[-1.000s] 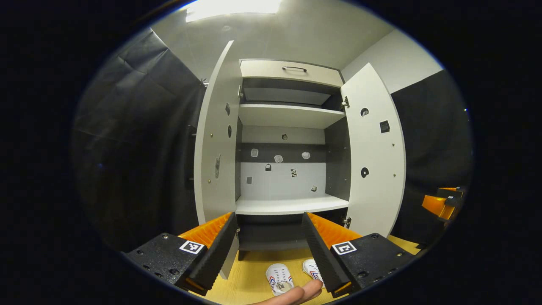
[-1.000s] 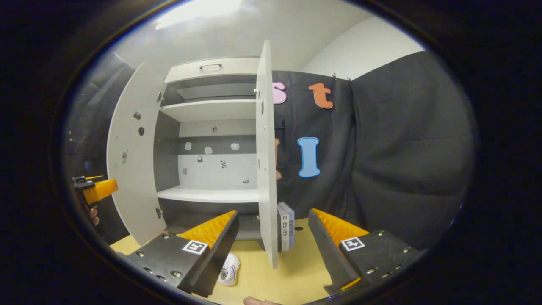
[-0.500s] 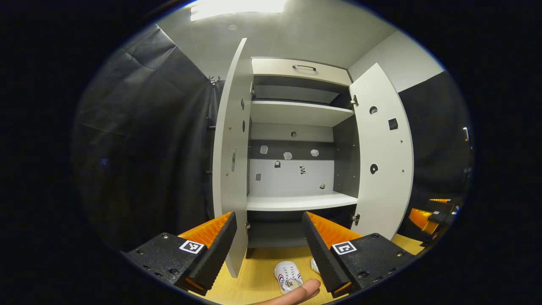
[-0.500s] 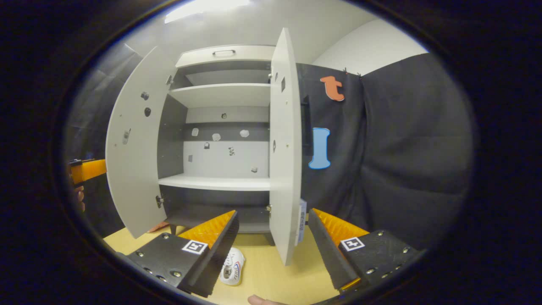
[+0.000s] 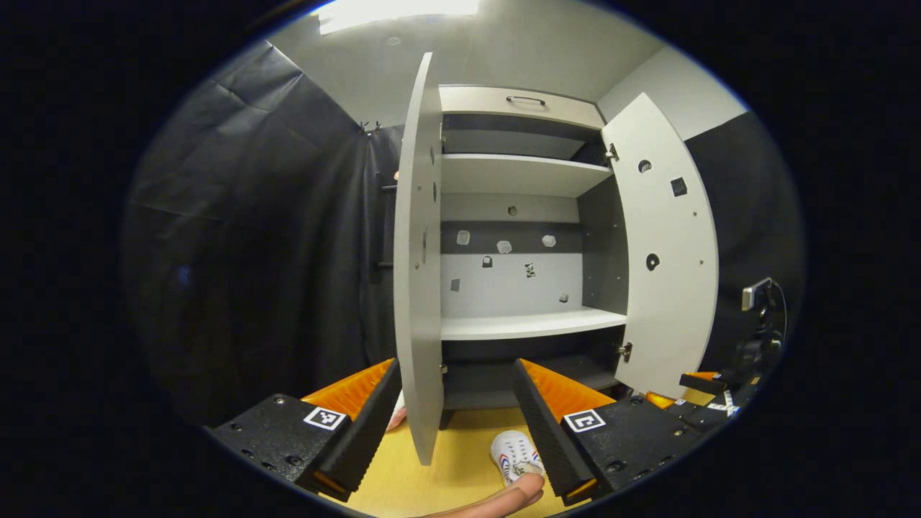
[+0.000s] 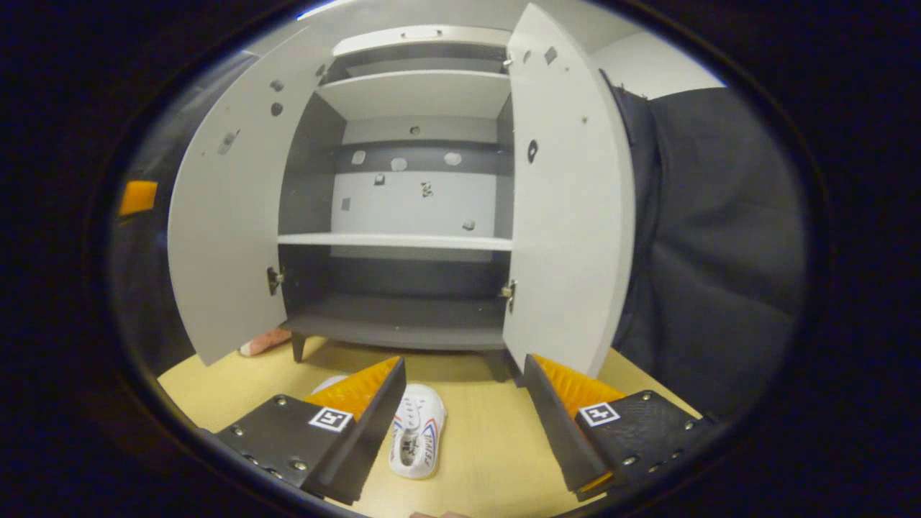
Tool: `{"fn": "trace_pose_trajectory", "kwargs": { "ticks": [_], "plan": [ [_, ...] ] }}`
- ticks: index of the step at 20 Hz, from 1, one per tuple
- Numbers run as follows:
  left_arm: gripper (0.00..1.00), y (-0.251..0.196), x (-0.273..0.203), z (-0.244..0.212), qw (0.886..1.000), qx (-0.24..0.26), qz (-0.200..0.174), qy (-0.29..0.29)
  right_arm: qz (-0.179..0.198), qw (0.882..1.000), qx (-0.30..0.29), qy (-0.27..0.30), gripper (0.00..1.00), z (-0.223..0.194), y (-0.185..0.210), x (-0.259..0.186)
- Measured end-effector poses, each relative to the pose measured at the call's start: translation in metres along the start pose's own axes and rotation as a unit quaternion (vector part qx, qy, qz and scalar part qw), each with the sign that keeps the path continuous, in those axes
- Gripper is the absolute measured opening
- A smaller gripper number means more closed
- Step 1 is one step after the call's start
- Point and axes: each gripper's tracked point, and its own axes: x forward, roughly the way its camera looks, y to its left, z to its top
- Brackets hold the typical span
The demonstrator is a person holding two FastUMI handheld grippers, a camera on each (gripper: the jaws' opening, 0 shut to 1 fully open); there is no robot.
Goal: Grab one shoe with the right hand and put it into the shoe cabinet, grab the other shoe with the left hand and put it into the shoe cabinet; then close the right door with the right hand and the left door with the left hand.
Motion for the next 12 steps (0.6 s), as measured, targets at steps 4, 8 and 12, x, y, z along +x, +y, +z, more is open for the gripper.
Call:
{"fn": "trace_pose_trajectory", "kwargs": {
  "ticks": [4,8,12],
  "plan": [
    [0.94,0.004,-0.001,-0.008,1.000,0.001,-0.005,0.004,0.040,0.996,0.011,0.075,0.99,-0.068,0.039,0.027],
    [0.94,0.008,0.000,-0.011,1.000,0.003,-0.008,0.002,0.058,0.987,0.042,0.142,0.95,-0.124,0.064,0.048],
    [0.94,0.010,0.002,-0.020,1.000,0.002,-0.009,0.009,0.064,0.972,0.086,0.208,0.75,-0.169,0.084,0.063]
  ]
}}
